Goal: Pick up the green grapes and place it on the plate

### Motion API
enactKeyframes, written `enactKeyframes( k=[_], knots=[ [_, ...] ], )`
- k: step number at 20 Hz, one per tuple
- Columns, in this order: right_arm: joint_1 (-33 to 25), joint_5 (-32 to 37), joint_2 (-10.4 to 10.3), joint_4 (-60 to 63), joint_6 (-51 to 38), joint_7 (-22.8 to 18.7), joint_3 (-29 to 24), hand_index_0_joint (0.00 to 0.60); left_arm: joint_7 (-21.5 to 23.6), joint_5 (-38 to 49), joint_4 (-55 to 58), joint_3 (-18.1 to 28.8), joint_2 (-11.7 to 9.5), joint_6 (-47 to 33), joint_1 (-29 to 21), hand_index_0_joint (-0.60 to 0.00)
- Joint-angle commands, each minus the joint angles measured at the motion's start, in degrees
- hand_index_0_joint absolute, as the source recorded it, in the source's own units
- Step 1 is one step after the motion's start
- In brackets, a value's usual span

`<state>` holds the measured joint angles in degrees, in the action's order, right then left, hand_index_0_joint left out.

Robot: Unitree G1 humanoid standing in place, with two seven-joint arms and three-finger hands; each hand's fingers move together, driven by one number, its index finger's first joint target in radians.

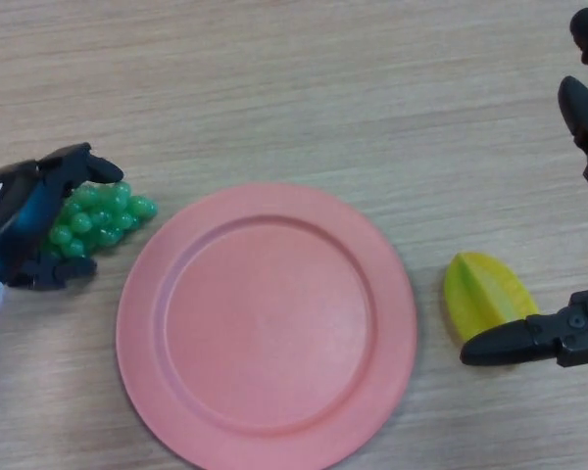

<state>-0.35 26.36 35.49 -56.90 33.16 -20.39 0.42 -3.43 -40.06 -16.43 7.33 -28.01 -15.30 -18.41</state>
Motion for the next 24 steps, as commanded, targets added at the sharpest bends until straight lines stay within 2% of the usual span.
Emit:
enactKeyframes(
  k=[1,3,5,6,8,10,11,13,14,15,16,18,20,22,23,24],
  knots=[
    [0.1,1.4,3.2,-3.1,-9.7,-2.0,-4.3,0.0,6.1,2.9,1.9,5.1,-4.1,-4.4,-2.0,-0.6],
    [0.6,1.9,3.9,-3.1,-10.3,-2.4,-4.7,0.0,6.4,2.4,2.4,5.4,-4.9,-4.5,-1.4,-0.6],
    [1.2,2.3,4.4,-3.1,-10.9,-3.0,-4.8,0.0,3.7,2.0,5.9,6.4,-5.8,-3.5,0.2,-0.6],
    [1.3,2.5,5.0,-3.1,-11.2,-3.6,-4.6,0.0,0.1,3.1,10.2,7.7,-6.2,-2.7,1.5,-0.6],
    [0.8,2.4,5.4,-3.1,-11.1,-4.0,-4.2,0.0,-2.8,1.5,16.1,9.6,-6.8,-1.4,2.9,-0.6],
    [0.4,2.4,5.5,-3.1,-10.5,-4.2,-4.2,0.0,-5.9,0.2,23.1,11.7,-6.8,0.9,4.3,-0.6],
    [0.3,2.3,5.2,-3.1,-10.3,-4.2,-4.2,0.0,-7.0,-0.1,26.3,12.1,-6.2,1.8,5.0,-0.6],
    [0.1,1.8,4.5,-3.1,-9.9,-3.8,-4.5,0.0,-11.8,1.8,35.8,11.8,-3.3,4.5,7.1,-0.6],
    [-0.2,1.4,3.9,-3.1,-9.4,-3.5,-4.4,0.0,-17.4,5.9,42.4,10.8,-1.0,7.2,8.1,-0.6],
    [-0.4,1.5,3.9,-3.1,-9.1,-3.5,-4.5,0.0,-20.5,8.8,46.5,10.0,0.8,10.7,8.1,-0.6],
    [-0.8,2.0,4.2,-3.1,-8.7,-3.7,-4.8,0.0,-23.4,11.1,51.9,7.8,3.0,14.8,8.1,-0.6],
    [-1.0,2.1,4.0,-3.1,-8.4,-3.7,-4.8,0.0,-28.8,11.2,58.0,4.2,5.0,19.2,9.5,-0.6],
    [-0.8,2.1,3.9,-3.1,-8.7,-3.4,-5.1,0.0,-29.9,7.6,58.5,1.7,5.3,14.6,10.2,-0.6],
    [-0.5,1.7,3.1,-3.1,-8.5,-2.5,-5.6,0.0,-30.1,8.6,60.0,1.9,7.0,14.3,9.7,-0.6],
    [-0.4,1.7,3.0,-3.1,-8.5,-2.4,-5.7,0.0,-30.1,8.7,60.1,1.9,7.1,14.3,9.7,-0.552],
    [-0.3,1.7,2.9,-3.1,-8.5,-2.2,-5.8,0.0,-30.3,8.9,60.3,1.9,7.1,14.4,9.8,-0.402]
  ],
)
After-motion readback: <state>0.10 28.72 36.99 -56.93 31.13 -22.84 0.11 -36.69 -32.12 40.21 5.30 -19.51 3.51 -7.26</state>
